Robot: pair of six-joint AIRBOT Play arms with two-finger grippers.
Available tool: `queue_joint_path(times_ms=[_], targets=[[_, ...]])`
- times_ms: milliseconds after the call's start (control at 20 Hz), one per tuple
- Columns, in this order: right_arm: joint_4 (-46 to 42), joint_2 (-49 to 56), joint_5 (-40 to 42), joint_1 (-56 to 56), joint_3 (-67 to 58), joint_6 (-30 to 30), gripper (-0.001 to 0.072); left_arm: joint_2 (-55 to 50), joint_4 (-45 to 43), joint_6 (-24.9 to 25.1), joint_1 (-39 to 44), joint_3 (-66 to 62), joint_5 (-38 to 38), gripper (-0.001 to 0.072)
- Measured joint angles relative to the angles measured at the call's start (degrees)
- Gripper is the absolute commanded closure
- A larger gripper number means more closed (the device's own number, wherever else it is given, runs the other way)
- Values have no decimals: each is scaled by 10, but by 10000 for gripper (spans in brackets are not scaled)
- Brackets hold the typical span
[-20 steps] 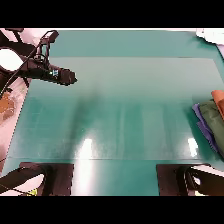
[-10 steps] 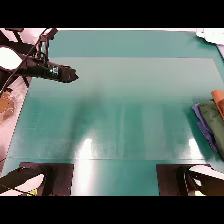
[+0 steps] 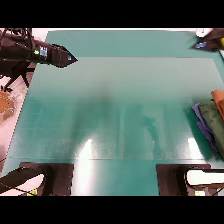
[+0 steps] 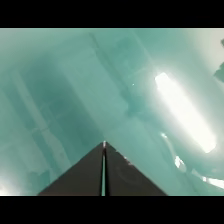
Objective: Fold the shirts.
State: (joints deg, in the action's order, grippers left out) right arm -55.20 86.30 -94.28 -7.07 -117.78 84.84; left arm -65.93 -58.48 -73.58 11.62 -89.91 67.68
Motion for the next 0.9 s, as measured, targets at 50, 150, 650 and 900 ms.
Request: queue_joint_path(times_ms=[50, 150, 650, 900], targets=[[-14, 15, 0, 44, -1, -4, 690, 0, 1, 1, 0, -4, 3, 687], [-30, 41, 1, 109, -2, -10, 690, -1, 1, 3, 0, -9, 10, 687], [-45, 58, 35, 212, 20, -17, 690, -1, 3, 5, 0, -14, 30, 687], [-45, 44, 43, 216, 71, -18, 690, -1, 3, 5, 0, -14, 21, 687]])
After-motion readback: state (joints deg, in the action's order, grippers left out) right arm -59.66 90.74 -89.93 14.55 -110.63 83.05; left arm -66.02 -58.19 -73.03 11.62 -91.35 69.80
